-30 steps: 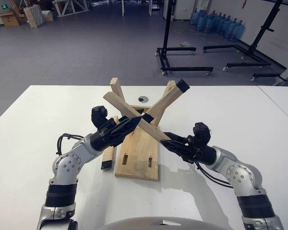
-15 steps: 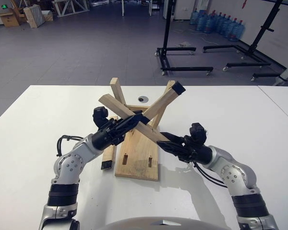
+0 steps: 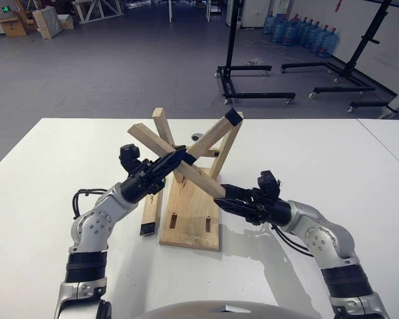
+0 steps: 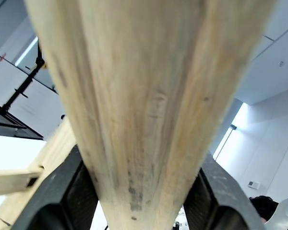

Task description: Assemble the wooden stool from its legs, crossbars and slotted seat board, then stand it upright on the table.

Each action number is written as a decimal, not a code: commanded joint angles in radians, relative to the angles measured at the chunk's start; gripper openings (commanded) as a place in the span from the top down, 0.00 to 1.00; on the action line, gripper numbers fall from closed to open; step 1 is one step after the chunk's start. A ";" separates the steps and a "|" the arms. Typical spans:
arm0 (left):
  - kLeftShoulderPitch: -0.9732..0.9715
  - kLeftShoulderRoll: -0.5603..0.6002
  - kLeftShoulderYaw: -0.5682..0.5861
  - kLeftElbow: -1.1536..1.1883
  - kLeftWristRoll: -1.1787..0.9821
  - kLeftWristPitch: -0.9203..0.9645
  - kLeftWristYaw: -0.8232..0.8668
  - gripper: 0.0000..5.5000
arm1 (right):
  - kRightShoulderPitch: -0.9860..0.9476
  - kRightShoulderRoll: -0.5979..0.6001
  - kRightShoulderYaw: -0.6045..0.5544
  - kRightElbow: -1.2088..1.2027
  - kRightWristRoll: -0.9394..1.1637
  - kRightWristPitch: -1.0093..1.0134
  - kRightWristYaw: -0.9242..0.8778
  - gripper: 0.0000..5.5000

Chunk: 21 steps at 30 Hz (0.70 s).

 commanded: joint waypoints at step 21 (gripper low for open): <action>0.019 0.334 -0.054 -0.088 0.380 -0.225 -0.247 0.62 | -0.126 -0.109 0.355 0.423 -0.798 -0.645 -0.067 0.39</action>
